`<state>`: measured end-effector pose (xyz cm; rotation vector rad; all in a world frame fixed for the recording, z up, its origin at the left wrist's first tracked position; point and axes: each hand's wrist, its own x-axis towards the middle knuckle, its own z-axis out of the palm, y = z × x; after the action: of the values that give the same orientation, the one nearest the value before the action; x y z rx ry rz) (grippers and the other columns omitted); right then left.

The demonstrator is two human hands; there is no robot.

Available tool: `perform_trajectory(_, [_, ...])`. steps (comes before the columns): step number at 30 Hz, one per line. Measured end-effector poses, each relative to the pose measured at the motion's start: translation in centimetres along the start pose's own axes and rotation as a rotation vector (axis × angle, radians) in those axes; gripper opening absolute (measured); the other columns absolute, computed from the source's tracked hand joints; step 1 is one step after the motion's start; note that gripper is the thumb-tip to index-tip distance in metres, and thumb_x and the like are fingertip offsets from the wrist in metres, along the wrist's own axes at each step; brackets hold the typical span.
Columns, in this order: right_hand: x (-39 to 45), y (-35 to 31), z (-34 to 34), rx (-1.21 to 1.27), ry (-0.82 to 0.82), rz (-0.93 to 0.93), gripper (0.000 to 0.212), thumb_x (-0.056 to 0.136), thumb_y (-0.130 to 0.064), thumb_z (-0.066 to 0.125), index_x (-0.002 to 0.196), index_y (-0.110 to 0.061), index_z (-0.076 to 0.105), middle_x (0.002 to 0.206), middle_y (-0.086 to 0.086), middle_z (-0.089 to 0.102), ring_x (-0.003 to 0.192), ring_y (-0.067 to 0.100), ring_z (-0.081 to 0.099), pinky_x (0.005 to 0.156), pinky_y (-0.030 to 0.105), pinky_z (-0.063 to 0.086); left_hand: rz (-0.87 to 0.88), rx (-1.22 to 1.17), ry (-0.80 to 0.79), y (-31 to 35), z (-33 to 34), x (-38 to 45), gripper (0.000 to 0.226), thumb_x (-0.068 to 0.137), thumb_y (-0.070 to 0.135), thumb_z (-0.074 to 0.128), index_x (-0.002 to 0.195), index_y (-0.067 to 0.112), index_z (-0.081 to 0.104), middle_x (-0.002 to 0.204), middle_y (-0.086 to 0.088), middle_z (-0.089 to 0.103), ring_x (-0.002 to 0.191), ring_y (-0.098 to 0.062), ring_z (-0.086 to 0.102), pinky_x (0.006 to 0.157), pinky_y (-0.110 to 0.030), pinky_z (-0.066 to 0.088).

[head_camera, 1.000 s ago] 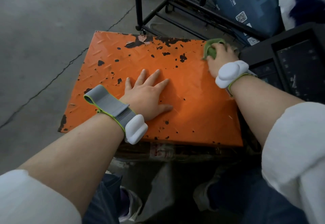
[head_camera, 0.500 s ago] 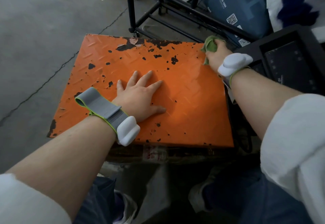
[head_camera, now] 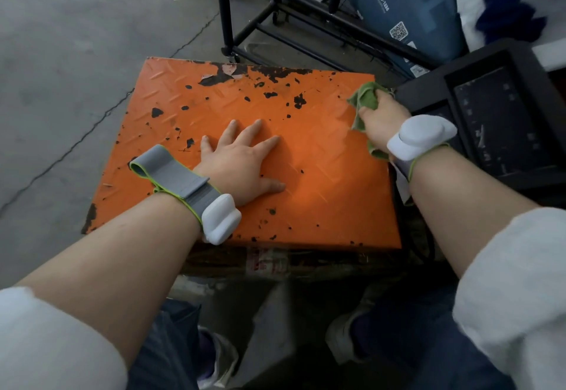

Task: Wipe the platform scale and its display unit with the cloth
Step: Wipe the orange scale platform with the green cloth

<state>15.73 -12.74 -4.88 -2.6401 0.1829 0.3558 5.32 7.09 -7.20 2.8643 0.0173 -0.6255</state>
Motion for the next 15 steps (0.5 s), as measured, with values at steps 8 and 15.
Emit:
perform_trajectory(8, [-7.6, 3.0, 1.5, -0.075, -0.049, -0.032, 0.054, 0.100, -0.028, 0.033, 0.149, -0.024, 0.013, 0.147, 0.014, 0.033, 0.120, 0.036, 0.047, 0.091, 0.038, 0.040, -0.003, 0.008, 0.017, 0.0, 0.2, 0.0, 0.084, 0.079, 0.070, 0.048, 0.147, 0.045, 0.005, 0.158, 0.012, -0.009, 0.146, -0.026, -0.011, 0.114, -0.063, 0.003])
perform_trajectory(15, [-10.2, 3.9, 1.7, -0.003, -0.059, -0.015, 0.053, 0.099, -0.029, 0.033, 0.149, -0.024, 0.015, 0.148, 0.012, 0.032, 0.125, 0.034, 0.043, 0.095, 0.039, 0.039, 0.003, -0.013, 0.077, 0.0, 0.6, -1.0, 0.087, 0.081, 0.067, 0.049, 0.148, 0.041, -0.002, 0.159, 0.008, -0.007, 0.147, -0.026, -0.008, 0.116, -0.059, 0.003])
